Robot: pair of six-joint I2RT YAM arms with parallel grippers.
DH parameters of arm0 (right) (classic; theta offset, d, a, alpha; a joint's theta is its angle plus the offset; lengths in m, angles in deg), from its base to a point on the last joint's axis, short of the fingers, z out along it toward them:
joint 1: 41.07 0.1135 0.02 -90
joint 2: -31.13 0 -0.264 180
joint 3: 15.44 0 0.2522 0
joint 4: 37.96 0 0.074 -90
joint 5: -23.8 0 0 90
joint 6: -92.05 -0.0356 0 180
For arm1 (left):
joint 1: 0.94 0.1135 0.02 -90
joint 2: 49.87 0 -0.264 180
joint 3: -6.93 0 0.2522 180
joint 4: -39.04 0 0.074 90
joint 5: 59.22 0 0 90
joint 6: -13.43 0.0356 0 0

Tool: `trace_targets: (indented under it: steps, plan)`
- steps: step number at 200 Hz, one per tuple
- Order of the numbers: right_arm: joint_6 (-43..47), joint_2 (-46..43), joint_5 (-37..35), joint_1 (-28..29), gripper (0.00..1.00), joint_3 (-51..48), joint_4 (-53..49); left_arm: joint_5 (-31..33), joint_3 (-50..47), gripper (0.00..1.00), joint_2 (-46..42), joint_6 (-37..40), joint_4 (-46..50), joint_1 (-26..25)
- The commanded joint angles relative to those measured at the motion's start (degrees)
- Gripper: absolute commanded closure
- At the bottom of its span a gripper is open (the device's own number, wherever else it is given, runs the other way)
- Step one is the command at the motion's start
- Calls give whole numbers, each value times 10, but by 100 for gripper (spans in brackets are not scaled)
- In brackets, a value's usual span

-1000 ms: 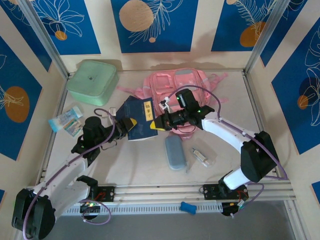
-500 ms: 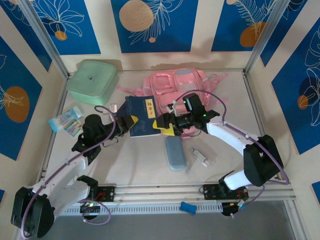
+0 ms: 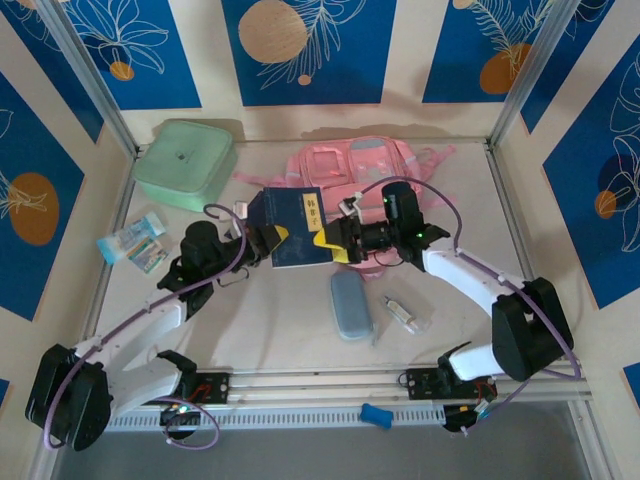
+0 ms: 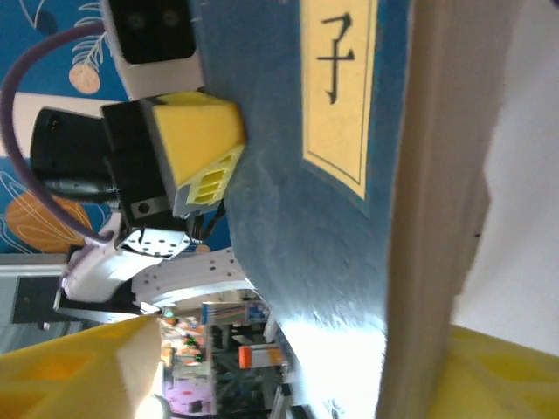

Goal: Pack the student bag
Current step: Pick up the book from the center of the table, then open the student bag at the top-center of the table.

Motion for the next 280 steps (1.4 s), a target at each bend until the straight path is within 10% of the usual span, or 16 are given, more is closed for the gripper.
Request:
trace_targets:
  steps: [1,108,131,169,280]
  plan:
    - [11,-17,17,-5,39,-8,6,5,18,100,15,30,-28,-5]
    - [54,-41,-30,-12,100,-24,-63,0,-1,100,37,49,-65,-33]
    - [90,-56,-67,-29,100,-7,-140,11,20,70,24,106,5,-32]
    - [150,-90,-147,-73,100,22,-295,119,98,65,26,362,241,-41]
    - [143,-231,-240,-272,100,-61,-412,131,354,51,351,713,312,-122]
